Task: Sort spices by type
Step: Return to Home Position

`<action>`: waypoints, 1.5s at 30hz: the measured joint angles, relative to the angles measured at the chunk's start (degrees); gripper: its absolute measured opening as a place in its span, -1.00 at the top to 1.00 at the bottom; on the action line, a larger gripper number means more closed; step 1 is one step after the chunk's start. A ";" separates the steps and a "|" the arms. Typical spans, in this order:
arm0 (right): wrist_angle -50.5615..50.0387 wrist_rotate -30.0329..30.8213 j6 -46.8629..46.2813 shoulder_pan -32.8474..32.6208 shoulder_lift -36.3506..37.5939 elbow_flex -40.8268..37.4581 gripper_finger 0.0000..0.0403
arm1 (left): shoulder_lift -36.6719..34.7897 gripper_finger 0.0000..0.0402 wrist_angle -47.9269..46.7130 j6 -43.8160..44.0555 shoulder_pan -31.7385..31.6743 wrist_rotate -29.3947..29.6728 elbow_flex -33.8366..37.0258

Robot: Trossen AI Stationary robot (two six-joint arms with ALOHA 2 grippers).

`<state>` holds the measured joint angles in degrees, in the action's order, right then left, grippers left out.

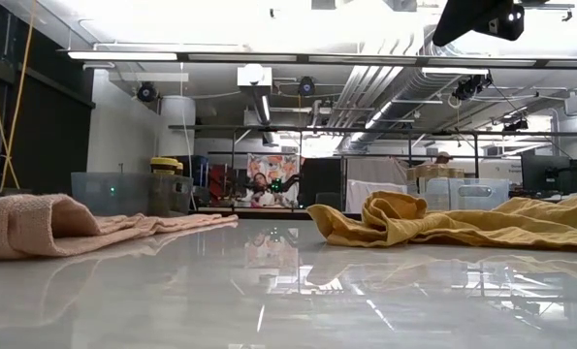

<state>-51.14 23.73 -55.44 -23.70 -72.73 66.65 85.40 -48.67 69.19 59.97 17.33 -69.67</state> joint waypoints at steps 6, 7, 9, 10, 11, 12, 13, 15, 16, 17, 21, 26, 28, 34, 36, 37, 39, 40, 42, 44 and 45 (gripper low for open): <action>4.69 0.54 0.30 0.09 0.00 0.00 1.00 | -12.06 1.00 -7.13 -13.82 -8.54 20.55 1.22; 5.56 0.75 0.34 0.12 0.00 0.00 1.00 | -14.46 1.00 -5.65 -18.89 -11.59 21.62 2.53; 6.82 0.87 0.31 0.40 0.00 0.00 1.00 | -19.74 1.00 1.16 -30.99 -18.24 21.82 6.29; 6.96 0.90 0.02 0.51 0.00 0.00 1.00 | -22.74 1.00 6.17 -37.32 -21.87 20.82 9.00; 6.84 0.91 -0.60 0.65 0.00 0.00 1.00 | -25.63 1.00 11.45 -43.41 -25.82 18.68 11.98; 6.81 0.90 -1.45 0.85 0.00 0.00 1.00 | -28.64 1.00 17.15 -48.60 -29.98 15.44 15.23; 6.81 0.95 -2.34 0.99 0.00 0.00 1.00 | -31.64 1.00 23.14 -52.20 -34.12 11.80 18.75; 6.81 1.41 -3.81 1.27 0.00 0.00 1.00 | -37.59 1.00 34.36 -55.81 -42.22 4.02 25.79; 6.81 1.87 -4.26 1.29 0.00 0.00 1.00 | -40.60 1.00 38.89 -55.88 -45.59 0.81 29.27; 6.81 2.54 -4.56 1.29 0.00 0.00 1.00 | -43.66 1.00 42.76 -55.21 -48.57 -2.10 32.69; 6.83 3.83 -5.81 1.29 0.00 0.00 1.00 | -54.67 1.00 53.41 -49.83 -55.80 -8.73 44.72; 6.67 4.26 -7.79 1.29 0.00 0.00 1.00 | -65.97 1.00 56.59 -43.76 -56.16 -10.12 54.98; 6.39 4.26 -8.44 1.29 0.00 0.00 1.00 | -69.71 1.00 57.10 -42.40 -55.43 -9.63 58.34; 4.63 4.07 -9.05 1.29 0.00 0.00 1.00 | -78.12 1.00 59.33 -41.61 -55.12 -6.19 65.96; 3.55 3.39 -8.96 1.29 0.00 0.00 1.00 | -79.87 1.00 59.14 -40.86 -55.12 -6.16 67.89; 3.05 3.16 -8.81 1.29 0.00 0.00 1.00 | -80.78 1.00 59.31 -40.38 -55.12 -6.32 68.71; 1.55 2.99 -8.71 1.29 0.00 0.00 1.00 | -82.01 1.00 57.03 -39.81 -55.12 -6.98 69.04; 0.60 2.98 -8.60 1.29 0.00 -0.02 1.00 | -82.32 1.00 55.90 -39.80 -55.12 -7.59 69.04; 1.31 2.77 -7.52 1.78 0.10 -1.41 1.00 | -82.75 1.00 55.44 -39.91 -55.12 -9.17 69.04; 5.97 1.03 -5.22 3.13 0.44 -4.85 1.00 | -82.74 1.00 55.53 -40.30 -55.12 -9.40 69.02; 10.72 -0.68 -2.98 4.49 0.49 -7.29 1.00 | -82.67 1.00 55.27 -40.37 -55.12 -9.10 69.02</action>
<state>-40.43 23.04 -58.42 -19.22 -72.24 59.36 2.73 6.61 28.82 4.84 8.23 -0.64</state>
